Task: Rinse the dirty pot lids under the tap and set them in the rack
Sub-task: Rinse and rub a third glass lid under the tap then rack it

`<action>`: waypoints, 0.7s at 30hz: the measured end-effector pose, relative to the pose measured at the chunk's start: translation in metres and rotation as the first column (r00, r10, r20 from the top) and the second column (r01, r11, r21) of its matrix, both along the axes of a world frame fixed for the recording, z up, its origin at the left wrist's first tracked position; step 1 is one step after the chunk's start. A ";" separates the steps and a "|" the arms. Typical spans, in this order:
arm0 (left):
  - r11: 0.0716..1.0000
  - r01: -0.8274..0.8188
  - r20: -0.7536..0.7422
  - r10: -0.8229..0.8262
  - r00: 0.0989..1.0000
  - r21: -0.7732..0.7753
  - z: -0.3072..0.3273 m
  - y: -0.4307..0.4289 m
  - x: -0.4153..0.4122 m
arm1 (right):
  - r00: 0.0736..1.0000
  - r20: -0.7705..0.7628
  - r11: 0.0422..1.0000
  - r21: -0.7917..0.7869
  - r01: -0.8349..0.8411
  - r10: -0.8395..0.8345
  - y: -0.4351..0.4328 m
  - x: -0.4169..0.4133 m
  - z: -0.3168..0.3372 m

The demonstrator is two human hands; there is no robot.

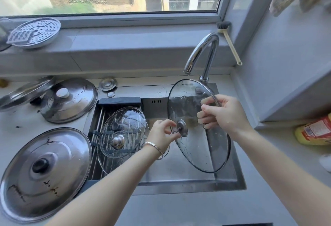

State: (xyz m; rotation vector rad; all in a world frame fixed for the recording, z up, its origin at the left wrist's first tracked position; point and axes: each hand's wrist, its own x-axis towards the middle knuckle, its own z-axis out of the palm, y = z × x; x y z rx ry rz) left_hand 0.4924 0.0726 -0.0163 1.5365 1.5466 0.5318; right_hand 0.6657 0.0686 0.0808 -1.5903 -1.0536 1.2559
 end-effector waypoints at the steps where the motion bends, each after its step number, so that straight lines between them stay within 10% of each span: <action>1: 1.000 0.005 -0.028 -0.004 1.000 0.015 -0.002 0.001 0.000 | 1.000 0.002 1.000 0.001 0.003 -0.003 0.000 0.000 0.001; 11: 0.964 0.216 -0.523 -0.105 0.846 0.155 0.007 0.003 -0.009 | 0.995 -0.009 0.994 -0.036 0.102 -0.103 -0.001 0.004 -0.012; 21: 1.000 -0.003 -0.290 -0.001 0.957 -0.012 -0.004 -0.009 -0.018 | 0.957 0.291 0.992 0.119 -0.034 -0.002 -0.003 -0.030 -0.008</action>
